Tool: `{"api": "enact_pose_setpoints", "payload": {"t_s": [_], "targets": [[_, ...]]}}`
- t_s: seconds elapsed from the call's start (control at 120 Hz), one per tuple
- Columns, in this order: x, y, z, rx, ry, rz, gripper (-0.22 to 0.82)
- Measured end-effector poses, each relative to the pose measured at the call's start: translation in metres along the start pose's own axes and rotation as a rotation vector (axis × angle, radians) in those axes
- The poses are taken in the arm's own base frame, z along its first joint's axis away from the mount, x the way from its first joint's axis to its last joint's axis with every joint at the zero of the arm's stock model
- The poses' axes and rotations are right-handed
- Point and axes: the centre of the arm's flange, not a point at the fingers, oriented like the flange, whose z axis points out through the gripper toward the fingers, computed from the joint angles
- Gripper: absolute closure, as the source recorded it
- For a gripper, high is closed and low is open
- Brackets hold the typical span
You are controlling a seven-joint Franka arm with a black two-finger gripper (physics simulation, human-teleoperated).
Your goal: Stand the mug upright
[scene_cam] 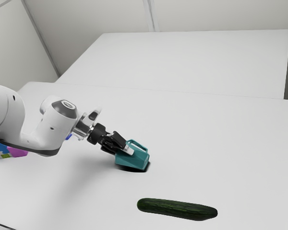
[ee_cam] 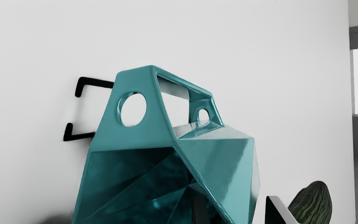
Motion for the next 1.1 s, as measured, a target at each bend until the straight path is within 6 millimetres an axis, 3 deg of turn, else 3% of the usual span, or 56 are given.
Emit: {"api": "enact_pose_setpoints", "payload": {"t_s": [0.3,0.525,0.733,0.908,1.1], "targets": [[0.004,0.009,-0.003,-0.004,0.01,0.043,0.71],[0.006,0.019,-0.007,-0.004,0.02,0.075,0.77],[0.022,0.038,-0.022,0.022,0.037,0.149,0.78],[0.05,0.063,-0.045,0.161,-0.03,0.285,0.78],[0.056,0.084,-0.063,0.394,-0.155,0.411,0.78]]}}
